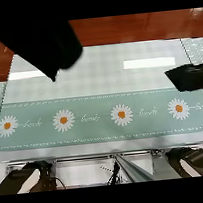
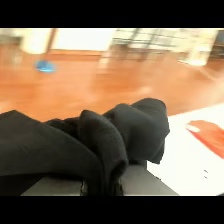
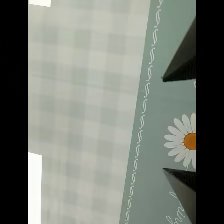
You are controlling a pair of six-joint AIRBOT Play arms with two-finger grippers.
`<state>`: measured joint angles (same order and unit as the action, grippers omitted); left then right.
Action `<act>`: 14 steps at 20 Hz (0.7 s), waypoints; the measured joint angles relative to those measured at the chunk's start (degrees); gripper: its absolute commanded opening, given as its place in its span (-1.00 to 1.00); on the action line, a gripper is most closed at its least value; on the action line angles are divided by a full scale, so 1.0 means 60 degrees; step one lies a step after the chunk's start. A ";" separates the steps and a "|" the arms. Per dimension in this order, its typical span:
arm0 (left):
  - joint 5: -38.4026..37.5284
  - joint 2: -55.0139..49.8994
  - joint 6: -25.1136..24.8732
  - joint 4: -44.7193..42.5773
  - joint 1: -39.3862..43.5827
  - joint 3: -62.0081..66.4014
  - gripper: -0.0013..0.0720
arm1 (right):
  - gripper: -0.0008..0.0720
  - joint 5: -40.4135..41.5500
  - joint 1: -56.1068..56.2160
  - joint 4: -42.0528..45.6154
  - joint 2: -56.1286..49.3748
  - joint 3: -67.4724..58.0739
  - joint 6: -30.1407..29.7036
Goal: Fold the shirts.
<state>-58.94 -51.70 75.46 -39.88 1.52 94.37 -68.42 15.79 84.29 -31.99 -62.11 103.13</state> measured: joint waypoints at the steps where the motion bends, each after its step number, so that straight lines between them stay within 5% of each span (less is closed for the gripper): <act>1: 0.0127 0.0011 0.0025 0.0007 0.0561 -0.0135 -0.90 | 0.73 -0.0069 0.0000 0.0007 0.0233 0.0000 0.0055; 8: 0.1093 0.0317 0.0273 -0.0404 0.3807 -0.3490 -0.90 | 0.73 -0.0579 0.0000 0.0331 0.0900 0.0000 0.0331; 14: 0.2109 0.0863 0.0659 -0.0601 0.4852 -0.7796 -0.90 | 0.73 -0.0790 0.0000 0.0907 0.0903 0.0612 0.0499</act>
<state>-46.28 -46.52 79.42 -43.48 30.63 47.59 -73.17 15.79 89.73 -26.57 -58.43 106.13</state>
